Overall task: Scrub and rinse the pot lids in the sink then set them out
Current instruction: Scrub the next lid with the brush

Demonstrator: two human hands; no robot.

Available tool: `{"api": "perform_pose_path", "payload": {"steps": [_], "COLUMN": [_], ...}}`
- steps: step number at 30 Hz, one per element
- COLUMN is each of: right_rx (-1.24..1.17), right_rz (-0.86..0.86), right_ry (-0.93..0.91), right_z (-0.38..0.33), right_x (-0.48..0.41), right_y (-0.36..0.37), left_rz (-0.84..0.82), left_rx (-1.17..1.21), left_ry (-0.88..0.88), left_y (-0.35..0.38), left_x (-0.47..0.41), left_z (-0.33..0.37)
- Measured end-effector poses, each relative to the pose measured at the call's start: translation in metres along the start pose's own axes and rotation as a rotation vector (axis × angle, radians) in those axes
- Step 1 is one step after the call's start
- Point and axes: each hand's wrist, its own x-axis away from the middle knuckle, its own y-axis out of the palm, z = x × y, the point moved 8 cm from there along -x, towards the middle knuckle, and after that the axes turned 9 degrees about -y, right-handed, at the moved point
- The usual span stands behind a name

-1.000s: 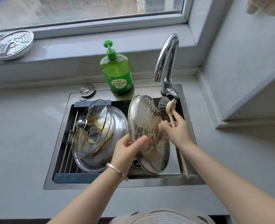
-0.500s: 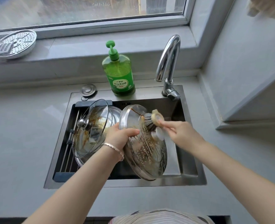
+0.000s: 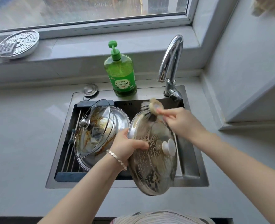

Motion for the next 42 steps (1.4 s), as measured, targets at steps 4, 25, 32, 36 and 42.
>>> {"api": "perform_pose_path", "payload": {"steps": [4,25,32,36,42], "right_rx": [0.057,0.105,-0.063,-0.122,-0.265], "right_rz": [-0.147,-0.079,-0.180,0.038,0.053], "right_ry": [-0.157,-0.089,-0.172,0.045,0.097], "right_z": [-0.028,-0.014,-0.032,0.006,0.018], "right_x": [0.023,0.014,0.031,0.007,0.004], "right_y": [0.020,-0.001,0.015,-0.011,-0.021], "left_rz": [0.073,0.088,0.091,0.050,0.013], "left_rx": [-0.067,-0.311,-0.273,-0.295,-0.261], "left_ry": [0.047,0.158,0.174,0.165,0.196], "left_y": [-0.005,-0.002,-0.009,-0.007,-0.010], "left_x": [0.000,0.000,-0.001,0.001,0.009], "left_z": [0.003,0.011,0.013,0.014,0.015]}}
